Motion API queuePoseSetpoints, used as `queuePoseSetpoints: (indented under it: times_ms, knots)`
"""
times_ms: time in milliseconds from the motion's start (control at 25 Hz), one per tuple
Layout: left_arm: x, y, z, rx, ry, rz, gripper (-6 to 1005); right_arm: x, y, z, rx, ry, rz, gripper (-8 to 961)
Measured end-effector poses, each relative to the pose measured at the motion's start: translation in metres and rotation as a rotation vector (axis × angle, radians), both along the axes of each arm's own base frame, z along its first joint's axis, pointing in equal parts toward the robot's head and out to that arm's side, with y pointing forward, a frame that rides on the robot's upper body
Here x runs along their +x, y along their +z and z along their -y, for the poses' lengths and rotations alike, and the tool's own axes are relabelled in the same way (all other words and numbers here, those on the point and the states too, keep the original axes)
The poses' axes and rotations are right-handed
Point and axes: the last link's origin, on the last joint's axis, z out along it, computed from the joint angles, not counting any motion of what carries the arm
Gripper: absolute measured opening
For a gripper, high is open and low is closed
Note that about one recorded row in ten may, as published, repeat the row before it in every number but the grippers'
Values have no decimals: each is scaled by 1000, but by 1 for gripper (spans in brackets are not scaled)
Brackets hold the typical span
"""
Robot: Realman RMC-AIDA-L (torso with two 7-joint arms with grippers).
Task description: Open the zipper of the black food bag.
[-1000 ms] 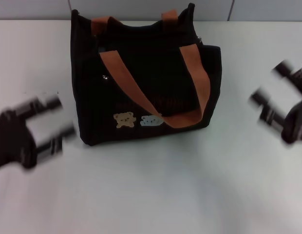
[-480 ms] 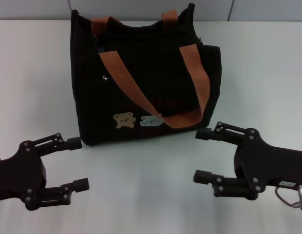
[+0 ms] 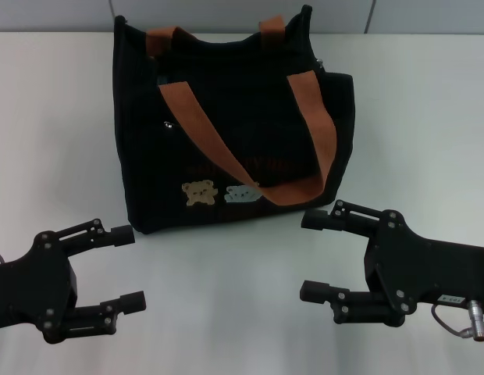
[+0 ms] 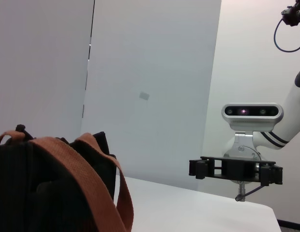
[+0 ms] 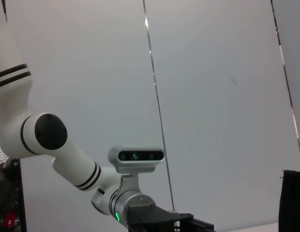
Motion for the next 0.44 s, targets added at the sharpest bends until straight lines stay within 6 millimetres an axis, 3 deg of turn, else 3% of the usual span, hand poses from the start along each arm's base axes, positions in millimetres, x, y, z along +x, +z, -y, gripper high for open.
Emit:
queuePoseSetpoints:
  times_ms: [440]
  knots:
    - [1,-1,-1,2,0,0,818,-1,-2,-2,16,-13,-6,803]
